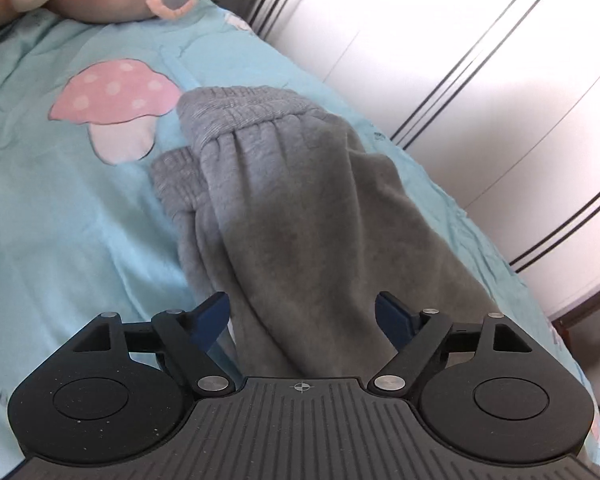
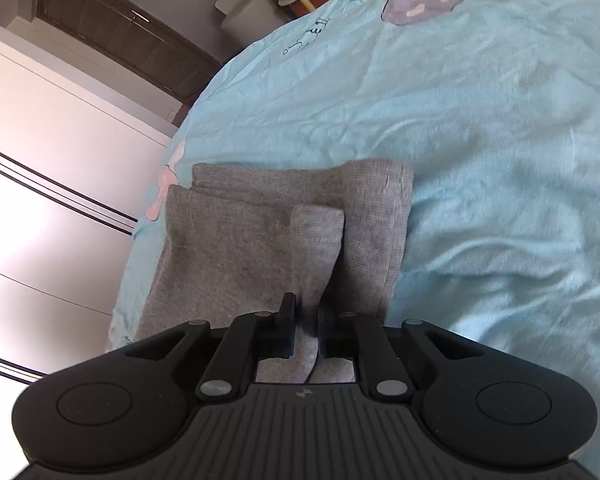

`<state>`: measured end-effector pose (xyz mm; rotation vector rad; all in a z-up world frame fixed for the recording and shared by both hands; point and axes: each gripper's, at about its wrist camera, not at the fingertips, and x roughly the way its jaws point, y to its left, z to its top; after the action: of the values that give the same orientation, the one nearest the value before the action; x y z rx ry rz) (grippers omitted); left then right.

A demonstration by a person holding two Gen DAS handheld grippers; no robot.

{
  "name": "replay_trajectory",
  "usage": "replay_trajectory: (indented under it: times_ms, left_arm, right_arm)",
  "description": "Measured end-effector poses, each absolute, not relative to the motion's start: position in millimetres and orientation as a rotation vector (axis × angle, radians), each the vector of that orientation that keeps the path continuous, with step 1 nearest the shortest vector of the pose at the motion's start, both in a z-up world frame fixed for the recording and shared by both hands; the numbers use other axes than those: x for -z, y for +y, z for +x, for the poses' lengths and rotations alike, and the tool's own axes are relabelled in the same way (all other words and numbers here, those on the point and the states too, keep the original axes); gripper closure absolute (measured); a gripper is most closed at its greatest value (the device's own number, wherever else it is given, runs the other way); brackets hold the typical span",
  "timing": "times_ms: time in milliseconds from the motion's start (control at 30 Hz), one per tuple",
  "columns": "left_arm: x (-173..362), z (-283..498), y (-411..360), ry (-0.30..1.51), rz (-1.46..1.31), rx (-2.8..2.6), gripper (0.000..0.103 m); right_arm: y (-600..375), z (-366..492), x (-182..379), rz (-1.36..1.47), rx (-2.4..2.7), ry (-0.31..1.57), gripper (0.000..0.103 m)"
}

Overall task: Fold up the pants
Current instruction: 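Carry both cuffs up toward the waistband, folding the legs over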

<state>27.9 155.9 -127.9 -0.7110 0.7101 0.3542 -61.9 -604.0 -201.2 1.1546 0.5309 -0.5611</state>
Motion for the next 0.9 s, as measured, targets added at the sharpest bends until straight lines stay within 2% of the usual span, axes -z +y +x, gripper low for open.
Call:
replay_trajectory:
  times_ms: [200,267,300,367,433,500,533,567,667,833,900]
  left_arm:
    - [144,26,187,0.739,-0.864,-0.356,0.023]
    - [149,28,198,0.744,-0.898,-0.358,0.049]
    - [151,32,201,0.760,-0.908,-0.359,0.054]
    - [153,35,203,0.782,-0.927,-0.369,0.065]
    - [150,33,204,0.779,-0.932,-0.368,0.079]
    - [142,29,202,0.770,-0.918,-0.363,0.083]
    - [139,27,203,0.765,-0.919,-0.361,0.084]
    - [136,25,205,0.759,-0.933,-0.355,0.086]
    - [127,18,212,0.732,-0.979,-0.345,0.088]
    - [104,-6,217,0.671,-0.969,-0.317,0.092]
    - [103,-13,220,0.648,-0.977,-0.319,0.099]
  right_arm:
    - [-600,-63,209,1.249,0.526,0.508,0.086]
    - [-598,-59,208,1.232,0.523,0.511,0.075]
    - [-598,-57,207,1.227,0.521,0.509,0.071]
    - [-594,-50,203,1.208,0.518,0.506,0.054]
    - [-590,-42,198,1.166,0.516,0.512,0.051]
    - [-583,-33,191,1.084,0.534,0.550,0.057]
    - [-579,-30,188,1.045,0.541,0.566,0.080]
    - [-577,-26,187,1.022,0.531,0.587,0.098]
    - [-579,-23,190,1.047,0.527,0.608,0.098]
    - [-590,-43,168,1.195,0.445,0.477,0.099]
    - [-596,-55,158,1.255,0.405,0.432,0.099]
